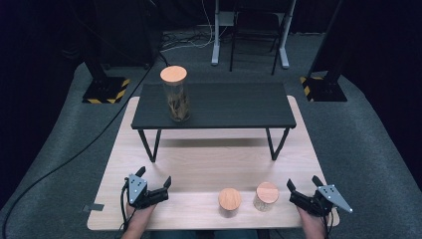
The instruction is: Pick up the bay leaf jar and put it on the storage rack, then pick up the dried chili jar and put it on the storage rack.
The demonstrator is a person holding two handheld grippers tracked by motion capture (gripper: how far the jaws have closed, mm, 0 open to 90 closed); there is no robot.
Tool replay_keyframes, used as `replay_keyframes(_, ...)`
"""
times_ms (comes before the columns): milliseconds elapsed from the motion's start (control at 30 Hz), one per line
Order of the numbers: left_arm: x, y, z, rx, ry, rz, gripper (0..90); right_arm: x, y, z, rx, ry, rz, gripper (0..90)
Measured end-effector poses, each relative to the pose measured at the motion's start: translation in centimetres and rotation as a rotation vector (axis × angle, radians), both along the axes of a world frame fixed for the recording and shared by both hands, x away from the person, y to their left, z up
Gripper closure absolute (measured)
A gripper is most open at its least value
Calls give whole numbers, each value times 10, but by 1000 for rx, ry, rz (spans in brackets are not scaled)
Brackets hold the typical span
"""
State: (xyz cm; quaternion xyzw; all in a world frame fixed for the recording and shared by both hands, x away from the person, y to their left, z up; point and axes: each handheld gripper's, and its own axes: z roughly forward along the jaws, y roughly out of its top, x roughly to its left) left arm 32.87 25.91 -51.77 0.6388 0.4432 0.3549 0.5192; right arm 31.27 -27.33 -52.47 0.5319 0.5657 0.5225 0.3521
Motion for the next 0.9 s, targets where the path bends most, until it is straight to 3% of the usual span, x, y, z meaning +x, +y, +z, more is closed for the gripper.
replay_keyframes(333,1,0,-7,-9,11,6,1,0,0,0,1,3,-5,9)
replay_keyframes(733,0,-4,-9,34,1,14,0,0,-1,0,12,0,-2,9)
replay_keyframes(900,0,-4,-9,31,0,21,0,-2,-7,4,74,-28,-24,0)
